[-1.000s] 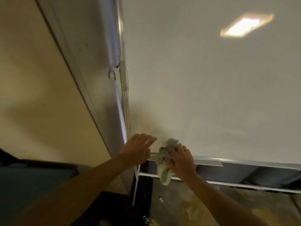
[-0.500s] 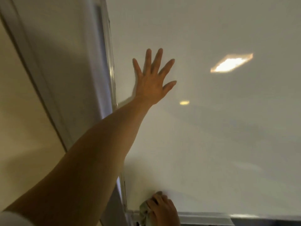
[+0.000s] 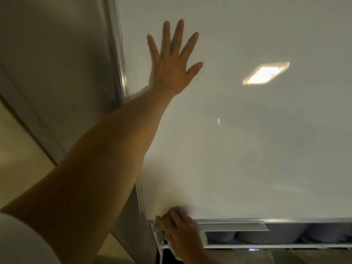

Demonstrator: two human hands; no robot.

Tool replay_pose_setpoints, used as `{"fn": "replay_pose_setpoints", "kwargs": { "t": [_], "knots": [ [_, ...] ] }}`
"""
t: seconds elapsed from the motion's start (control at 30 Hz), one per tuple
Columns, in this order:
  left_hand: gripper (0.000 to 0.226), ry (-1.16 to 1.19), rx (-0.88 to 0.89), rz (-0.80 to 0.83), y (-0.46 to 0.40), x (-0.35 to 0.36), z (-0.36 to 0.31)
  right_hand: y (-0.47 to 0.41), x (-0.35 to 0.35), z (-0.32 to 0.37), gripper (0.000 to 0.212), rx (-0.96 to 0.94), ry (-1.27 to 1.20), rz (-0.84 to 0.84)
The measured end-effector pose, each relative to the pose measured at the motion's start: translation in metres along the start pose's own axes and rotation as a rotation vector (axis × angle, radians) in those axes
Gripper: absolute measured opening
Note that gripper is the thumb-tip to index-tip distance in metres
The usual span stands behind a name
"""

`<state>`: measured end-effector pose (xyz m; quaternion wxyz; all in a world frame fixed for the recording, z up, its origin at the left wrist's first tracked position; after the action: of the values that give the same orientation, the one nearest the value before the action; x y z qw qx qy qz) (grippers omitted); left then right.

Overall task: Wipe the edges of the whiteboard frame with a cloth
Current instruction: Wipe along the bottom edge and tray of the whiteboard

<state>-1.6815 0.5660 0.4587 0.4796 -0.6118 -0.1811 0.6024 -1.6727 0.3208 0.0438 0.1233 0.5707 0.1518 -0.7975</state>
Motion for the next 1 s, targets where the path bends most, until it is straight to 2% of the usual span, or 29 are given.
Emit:
{"fn": "replay_pose_setpoints", "kwargs": {
  "t": [0.17, 0.33, 0.4, 0.53, 1.0],
  "knots": [
    [0.089, -0.015, -0.001, 0.015, 0.037, 0.014, -0.015, 0.004, 0.012, -0.006, 0.052, -0.041, 0.06, 0.006],
    [0.091, -0.036, -0.002, 0.019, 0.041, 0.018, -0.014, 0.0, 0.024, -0.013, 0.029, 0.029, 0.023, -0.123],
    [0.091, -0.048, 0.002, 0.014, 0.039, 0.019, -0.013, -0.003, 0.029, -0.014, 0.032, 0.07, 0.008, -0.165],
    [0.092, -0.038, -0.013, 0.02, 0.04, 0.016, -0.017, 0.0, 0.039, -0.017, 0.025, 0.084, 0.037, -0.2],
    [0.09, -0.037, -0.003, 0.066, 0.052, 0.004, -0.031, 0.03, 0.028, -0.027, 0.024, 0.116, 0.059, -0.219]
  ]
}}
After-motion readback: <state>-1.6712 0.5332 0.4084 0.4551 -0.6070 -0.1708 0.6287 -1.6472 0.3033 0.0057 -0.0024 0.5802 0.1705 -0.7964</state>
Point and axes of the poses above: each hand's wrist, its own y-axis away from the middle knuckle, its own x-axis out of the palm, z = x × y, the point moved 4 cm from there along -y, towards the middle knuckle, and after that the axes turned 5 degrees about z, right-handed, at the moved point
